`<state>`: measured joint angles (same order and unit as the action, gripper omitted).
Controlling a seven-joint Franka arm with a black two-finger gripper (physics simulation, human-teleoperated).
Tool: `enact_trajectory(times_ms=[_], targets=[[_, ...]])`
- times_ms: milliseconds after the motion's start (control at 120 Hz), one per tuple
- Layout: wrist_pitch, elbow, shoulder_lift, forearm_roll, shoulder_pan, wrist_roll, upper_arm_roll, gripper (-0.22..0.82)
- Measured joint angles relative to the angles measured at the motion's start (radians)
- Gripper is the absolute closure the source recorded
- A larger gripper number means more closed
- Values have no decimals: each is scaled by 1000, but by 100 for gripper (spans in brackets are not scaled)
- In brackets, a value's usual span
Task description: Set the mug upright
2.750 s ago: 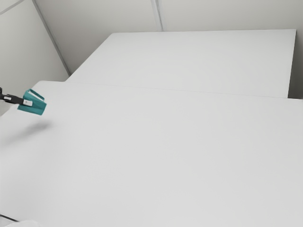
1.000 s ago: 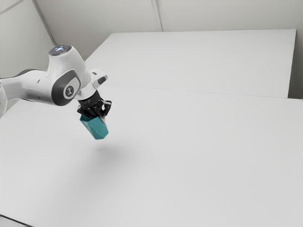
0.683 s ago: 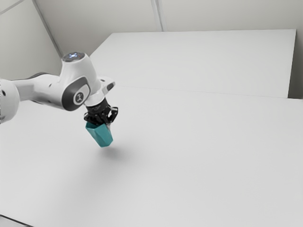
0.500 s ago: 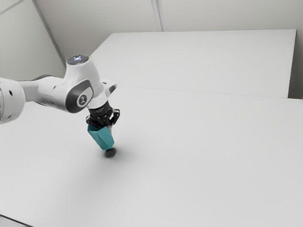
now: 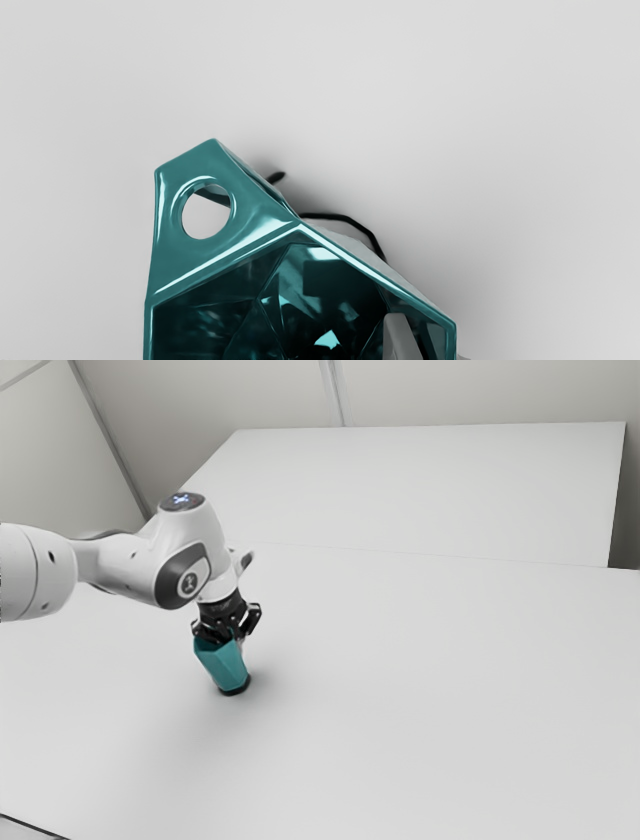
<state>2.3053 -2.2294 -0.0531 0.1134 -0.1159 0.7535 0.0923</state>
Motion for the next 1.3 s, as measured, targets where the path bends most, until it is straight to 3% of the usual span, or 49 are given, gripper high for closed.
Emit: enact_trajectory(times_ms=[267, 475, 683, 883, 1300], targets=[[13, 0, -10, 0, 1, 32, -1, 77], [4, 0, 2, 4, -1, 43, -5, 33], [-16, -4, 47, 6, -1, 49, -5, 12], [-79, 12, 126, 7, -10, 53, -5, 5], [-381, 339, 125, 11, -46, -29, -1, 1]])
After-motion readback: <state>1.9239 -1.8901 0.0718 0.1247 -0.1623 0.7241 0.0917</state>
